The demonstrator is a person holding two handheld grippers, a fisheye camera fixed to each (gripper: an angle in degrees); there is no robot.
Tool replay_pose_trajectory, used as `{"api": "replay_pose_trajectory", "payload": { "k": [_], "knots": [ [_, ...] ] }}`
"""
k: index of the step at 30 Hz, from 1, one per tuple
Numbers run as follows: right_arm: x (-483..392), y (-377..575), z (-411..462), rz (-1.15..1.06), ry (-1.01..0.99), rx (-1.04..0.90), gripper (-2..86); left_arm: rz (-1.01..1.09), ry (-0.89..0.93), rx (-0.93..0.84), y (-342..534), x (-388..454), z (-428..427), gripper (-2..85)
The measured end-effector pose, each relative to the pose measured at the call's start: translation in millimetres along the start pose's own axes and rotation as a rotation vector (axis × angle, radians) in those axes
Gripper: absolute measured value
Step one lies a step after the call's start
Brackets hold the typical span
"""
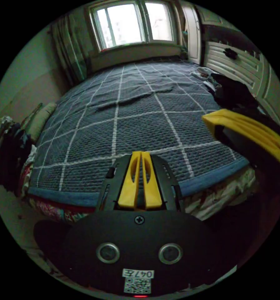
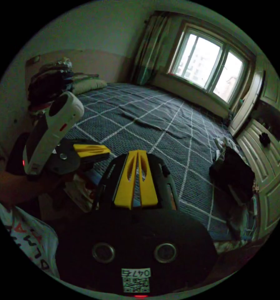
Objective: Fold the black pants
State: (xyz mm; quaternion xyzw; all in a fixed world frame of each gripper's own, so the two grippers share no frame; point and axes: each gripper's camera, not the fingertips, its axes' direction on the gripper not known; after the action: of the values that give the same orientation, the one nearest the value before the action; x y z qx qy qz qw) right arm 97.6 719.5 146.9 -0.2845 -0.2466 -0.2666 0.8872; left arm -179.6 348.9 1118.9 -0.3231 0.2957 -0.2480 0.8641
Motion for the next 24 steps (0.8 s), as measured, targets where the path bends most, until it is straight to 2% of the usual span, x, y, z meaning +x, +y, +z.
{"api": "replay_pose_trajectory", "payload": {
  "k": [5, 8, 11, 15, 18, 24],
  "knots": [
    [100.3, 22.2, 10.2, -0.09, -0.135, -0.059, 0.3, -0.024, 0.206, -0.017, 0.8, 49.9, 60.6, -0.8],
    [151.3, 60.7, 24.5, -0.021, -0.233, -0.079, 1.5, -0.02, 0.149, -0.105, -2.1, 91.8, 104.4, -0.5],
    [203.9, 95.2, 22.7, 0.06, -0.338, -0.102, 3.2, -0.034, 0.099, -0.085, -0.1, 129.4, 127.6, 0.5],
    [263.3, 122.1, 1.6, 0.069, -0.338, -0.068, 3.3, -0.011, 0.197, -0.079, 3.8, 179.3, 164.0, 3.9],
    [306.6, 148.7, -9.1, 0.096, -0.35, -0.073, 0.3, -0.037, 0.192, -0.037, 13.4, 204.9, 189.2, 4.3],
    [394.8, 191.1, -31.8, 0.206, -0.551, 0.004, -0.7, -0.073, 0.224, -0.037, 23.4, 243.5, 228.2, 4.4]
  ]
}}
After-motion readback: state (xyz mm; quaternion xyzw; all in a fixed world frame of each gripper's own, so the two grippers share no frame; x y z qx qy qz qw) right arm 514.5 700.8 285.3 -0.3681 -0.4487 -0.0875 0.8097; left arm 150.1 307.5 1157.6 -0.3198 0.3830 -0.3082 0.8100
